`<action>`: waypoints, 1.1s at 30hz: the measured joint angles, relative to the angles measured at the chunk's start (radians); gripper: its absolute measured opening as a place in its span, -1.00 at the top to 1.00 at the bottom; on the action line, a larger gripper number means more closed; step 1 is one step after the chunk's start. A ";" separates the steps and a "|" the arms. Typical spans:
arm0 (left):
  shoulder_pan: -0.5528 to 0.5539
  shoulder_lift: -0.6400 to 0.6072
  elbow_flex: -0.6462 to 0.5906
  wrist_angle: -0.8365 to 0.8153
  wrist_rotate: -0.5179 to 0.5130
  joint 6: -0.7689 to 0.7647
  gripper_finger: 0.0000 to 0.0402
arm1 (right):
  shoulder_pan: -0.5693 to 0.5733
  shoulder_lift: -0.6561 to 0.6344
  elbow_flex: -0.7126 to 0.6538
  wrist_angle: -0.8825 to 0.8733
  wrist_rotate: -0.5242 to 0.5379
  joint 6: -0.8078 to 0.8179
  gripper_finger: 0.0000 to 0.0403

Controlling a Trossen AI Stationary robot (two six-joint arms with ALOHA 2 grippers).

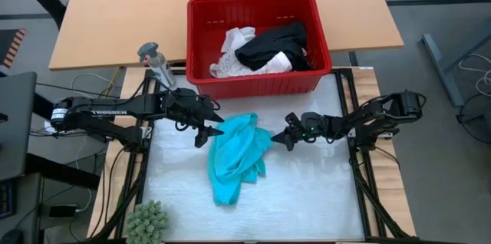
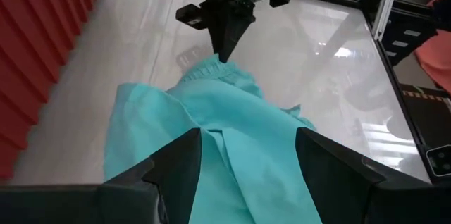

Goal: Fold laundry
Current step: Fold the light blue shorts

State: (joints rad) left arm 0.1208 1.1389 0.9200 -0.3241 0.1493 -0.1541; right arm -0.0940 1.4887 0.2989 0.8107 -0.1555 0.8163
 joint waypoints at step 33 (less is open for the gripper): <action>-0.223 0.004 0.001 0.038 0.152 0.251 -0.09 | -0.037 -0.276 0.745 -0.688 0.318 -0.634 0.92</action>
State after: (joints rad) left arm -0.1025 1.1430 0.9211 -0.2862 0.3012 0.0967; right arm -0.1312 1.2131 1.0442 0.1227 0.1628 0.1825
